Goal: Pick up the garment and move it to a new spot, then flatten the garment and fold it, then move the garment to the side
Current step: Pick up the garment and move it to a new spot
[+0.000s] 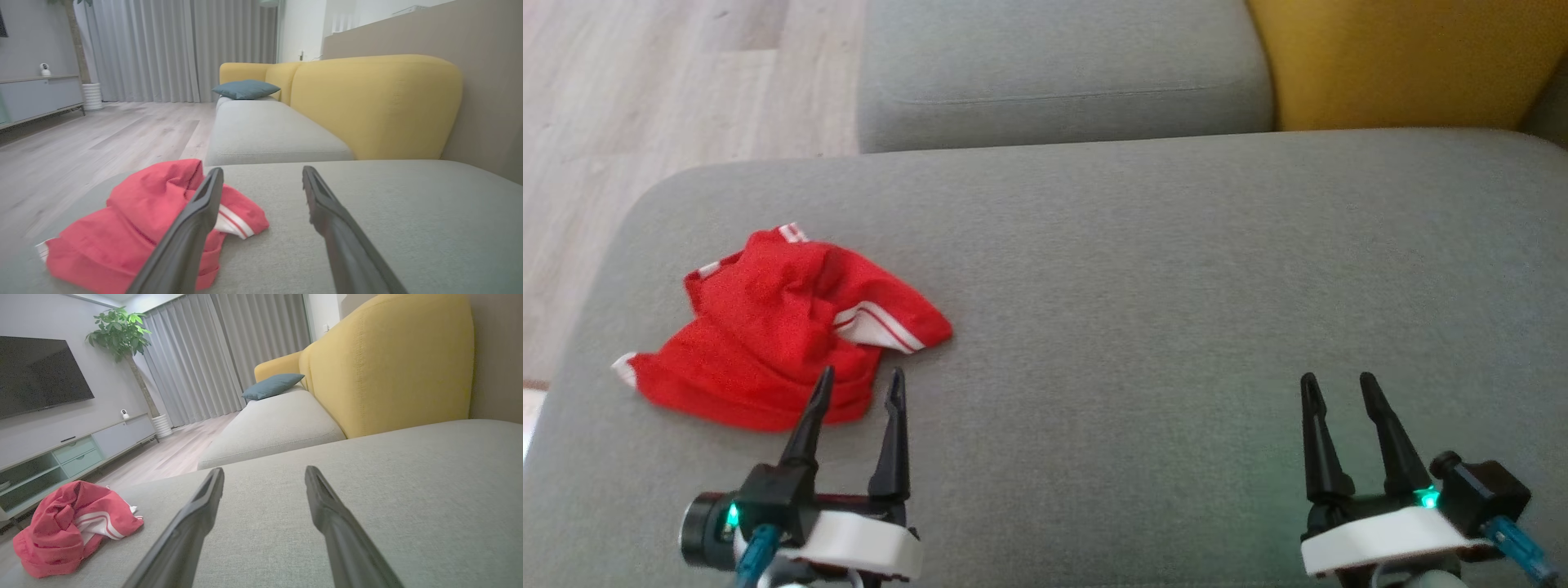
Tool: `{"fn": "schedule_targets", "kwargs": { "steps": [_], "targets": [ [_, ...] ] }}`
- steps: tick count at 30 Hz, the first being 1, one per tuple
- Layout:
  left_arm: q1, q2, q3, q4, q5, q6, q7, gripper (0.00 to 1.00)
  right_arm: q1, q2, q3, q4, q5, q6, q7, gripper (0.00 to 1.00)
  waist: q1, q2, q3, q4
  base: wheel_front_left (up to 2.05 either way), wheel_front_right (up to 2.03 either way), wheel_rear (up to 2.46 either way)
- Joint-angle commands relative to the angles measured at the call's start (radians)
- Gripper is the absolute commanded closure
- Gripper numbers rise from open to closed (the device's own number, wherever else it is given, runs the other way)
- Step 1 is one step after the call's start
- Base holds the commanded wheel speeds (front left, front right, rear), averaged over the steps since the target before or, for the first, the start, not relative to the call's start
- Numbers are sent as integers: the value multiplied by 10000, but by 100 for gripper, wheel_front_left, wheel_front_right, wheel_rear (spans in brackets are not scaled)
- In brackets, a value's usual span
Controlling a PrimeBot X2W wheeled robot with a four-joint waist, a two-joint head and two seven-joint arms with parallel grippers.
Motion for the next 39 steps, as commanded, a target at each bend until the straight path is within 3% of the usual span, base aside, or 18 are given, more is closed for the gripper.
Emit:
{"fn": "schedule_targets", "kwargs": {
  "steps": [1,24,31,39],
  "targets": [
    [-388,-49,426,-250,126,-25,-122,0,-326,-89,278,-274,-52,-7,-111,0,0,-1,8,207,0,0,0],
    [-326,-92,1434,-287,434,-249,-122,0,-315,-89,1250,-250,195,-7,-111,0,0,-1,112,3097,0,0,0],
    [-224,-94,1704,-337,470,-308,-122,0,-304,-89,1365,-213,273,-7,-111,0,0,-1,84,3352,0,0,0],
    [-361,-76,1931,-385,525,-431,-122,0,-345,-89,1253,-181,251,-7,-111,0,0,-1,236,3144,0,0,0]
  ]
}}
